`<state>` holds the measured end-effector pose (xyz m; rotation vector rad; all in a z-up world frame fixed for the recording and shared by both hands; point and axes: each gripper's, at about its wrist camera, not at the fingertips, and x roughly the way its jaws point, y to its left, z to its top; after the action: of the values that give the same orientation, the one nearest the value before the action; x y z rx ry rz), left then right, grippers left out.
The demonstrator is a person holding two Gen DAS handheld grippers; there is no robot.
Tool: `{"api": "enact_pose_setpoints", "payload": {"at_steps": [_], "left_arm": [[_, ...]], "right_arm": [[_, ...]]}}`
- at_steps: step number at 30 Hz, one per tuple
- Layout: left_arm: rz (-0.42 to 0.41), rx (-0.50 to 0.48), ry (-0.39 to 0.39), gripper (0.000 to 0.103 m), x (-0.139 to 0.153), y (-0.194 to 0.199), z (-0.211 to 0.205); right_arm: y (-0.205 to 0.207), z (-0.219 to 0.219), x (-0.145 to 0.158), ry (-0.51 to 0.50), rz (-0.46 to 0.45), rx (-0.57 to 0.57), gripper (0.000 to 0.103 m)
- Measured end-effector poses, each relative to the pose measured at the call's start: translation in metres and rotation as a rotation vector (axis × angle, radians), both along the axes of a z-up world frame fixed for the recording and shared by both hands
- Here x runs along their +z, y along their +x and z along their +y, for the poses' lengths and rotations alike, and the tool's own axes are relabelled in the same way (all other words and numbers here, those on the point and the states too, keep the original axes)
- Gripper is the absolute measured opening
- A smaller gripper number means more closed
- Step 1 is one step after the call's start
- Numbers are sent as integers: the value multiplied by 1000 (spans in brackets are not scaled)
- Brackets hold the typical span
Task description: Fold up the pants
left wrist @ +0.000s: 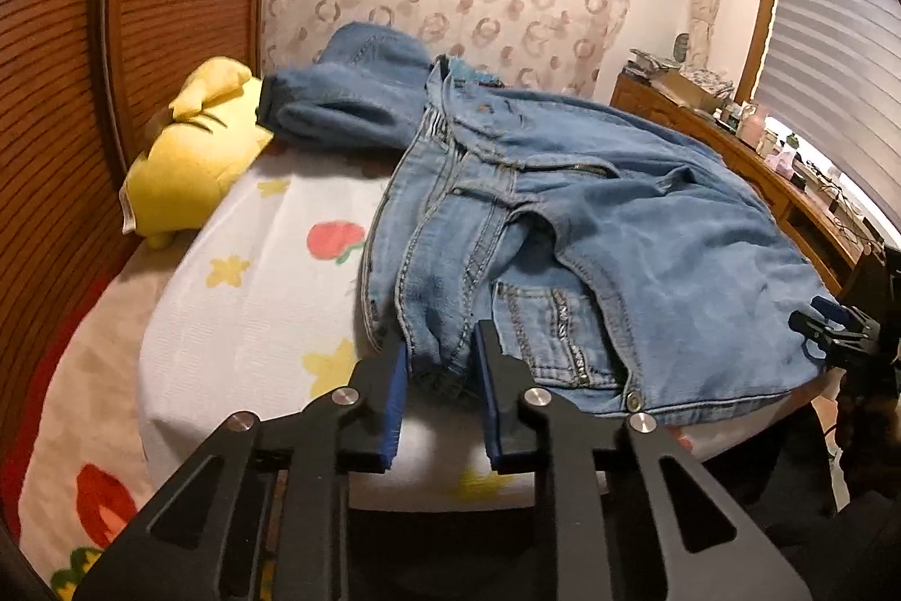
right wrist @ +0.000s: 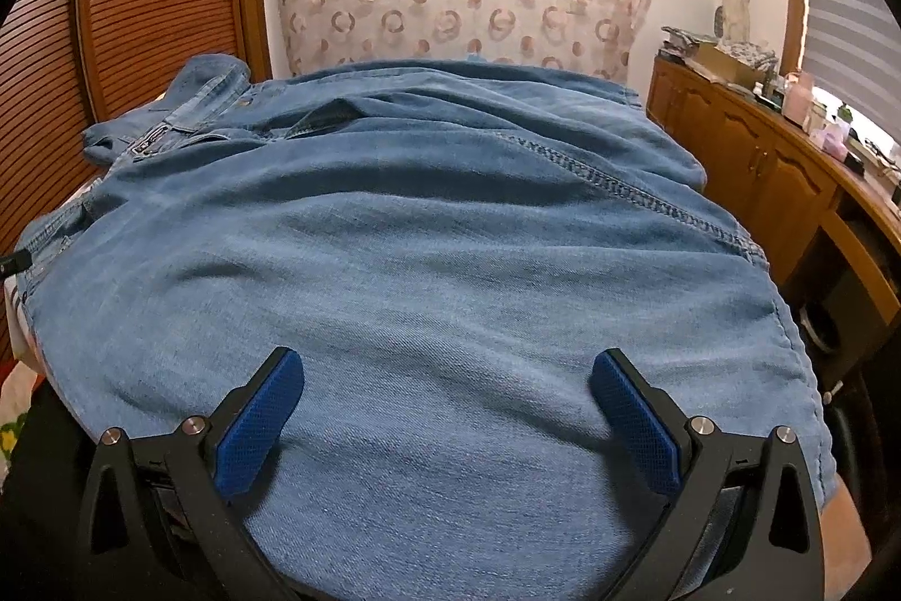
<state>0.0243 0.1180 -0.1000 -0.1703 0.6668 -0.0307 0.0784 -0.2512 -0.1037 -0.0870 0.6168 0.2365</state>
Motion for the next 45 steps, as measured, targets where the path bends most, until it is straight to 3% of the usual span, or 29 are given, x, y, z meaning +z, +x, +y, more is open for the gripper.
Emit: {"api": "enact_pose_setpoints", "payload": {"at_steps": [1, 4, 7, 15, 21, 26, 34, 45], "left_arm": [[-9, -4, -1, 23, 2, -1, -1], [-29, -6, -10, 23, 9, -2, 0], [-53, -10, -18, 23, 15, -3, 0], [-59, -14, -9, 23, 18, 0, -2], [-48, -9, -5, 23, 16, 2, -3], [-41, -9, 5, 23, 13, 4, -4], [-27, -4, 11, 23, 10, 5, -4], [-20, 1, 3, 23, 5, 5, -3]], "right_arm": [[2, -1, 3, -1, 4, 4, 97], [2, -7, 7, -4, 13, 12, 70], [2, -20, 11, 19, 36, 4, 57], [-23, -93, 23, 43, 11, -103, 57], [-29, -135, 12, 47, 36, -195, 57], [-23, -144, 2, 82, 69, -212, 57], [-20, -157, 4, 165, 114, -221, 67], [-18, -176, 1, 306, 169, -204, 68]]}}
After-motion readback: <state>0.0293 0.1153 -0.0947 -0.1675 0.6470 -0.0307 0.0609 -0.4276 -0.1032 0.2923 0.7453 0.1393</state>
